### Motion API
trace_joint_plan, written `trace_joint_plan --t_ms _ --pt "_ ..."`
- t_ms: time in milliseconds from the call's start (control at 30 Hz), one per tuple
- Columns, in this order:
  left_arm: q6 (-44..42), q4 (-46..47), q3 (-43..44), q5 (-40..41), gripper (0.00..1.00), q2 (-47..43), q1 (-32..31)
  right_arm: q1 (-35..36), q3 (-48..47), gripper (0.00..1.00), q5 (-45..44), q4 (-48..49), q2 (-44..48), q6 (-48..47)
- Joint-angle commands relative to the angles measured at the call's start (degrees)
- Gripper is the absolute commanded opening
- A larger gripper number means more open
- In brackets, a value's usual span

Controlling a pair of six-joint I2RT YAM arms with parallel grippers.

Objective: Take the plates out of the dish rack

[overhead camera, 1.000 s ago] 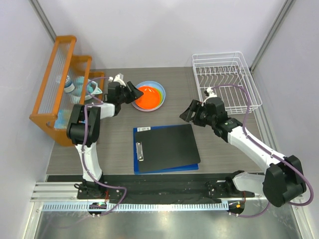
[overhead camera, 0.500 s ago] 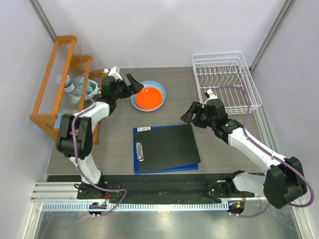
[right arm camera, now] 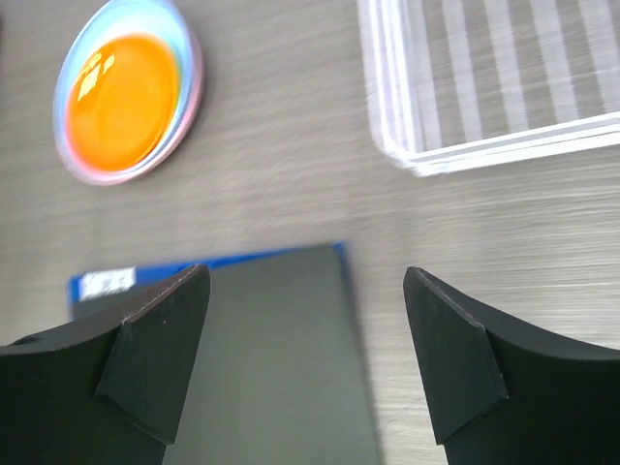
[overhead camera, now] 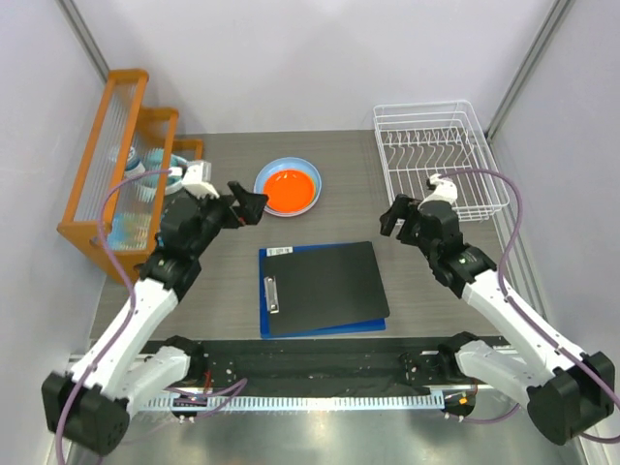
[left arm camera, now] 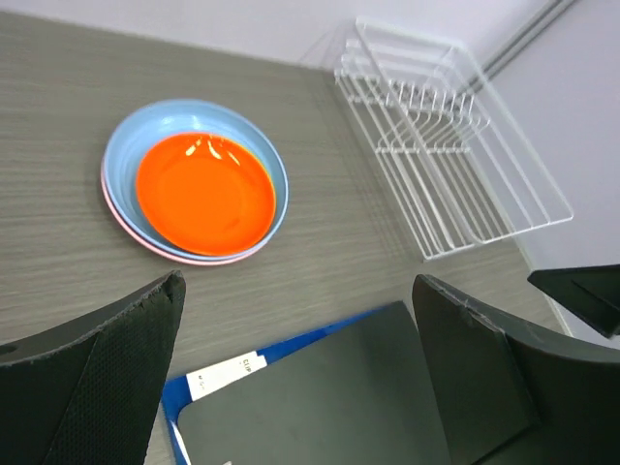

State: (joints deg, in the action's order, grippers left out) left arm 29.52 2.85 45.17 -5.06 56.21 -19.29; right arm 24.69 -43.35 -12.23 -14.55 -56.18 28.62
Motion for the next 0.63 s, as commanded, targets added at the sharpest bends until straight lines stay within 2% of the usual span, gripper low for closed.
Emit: trace_joint_plan --t_ms 0,133,333,600 --pt "-0.78 -4.33 -4.81 7.51 1.00 -11.98 -1.01 0.36 4.32 0.88 -15.43 2.84 3.62 -4.36" --pt "-3.40 -6.54 -9.21 14.27 0.99 -20.07 -1.28 0.54 11.17 1.00 -22.30 9.61 8.27 -7.61" --pt "-5.17 -8.04 -11.86 17.89 0.99 -22.46 -1.28 0.71 15.49 1.00 -29.95 13.93 10.48 -15.16" --pt "-7.20 -9.26 -10.36 22.71 0.99 -19.29 -1.28 0.80 17.87 1.00 -31.28 19.47 9.17 -17.64"
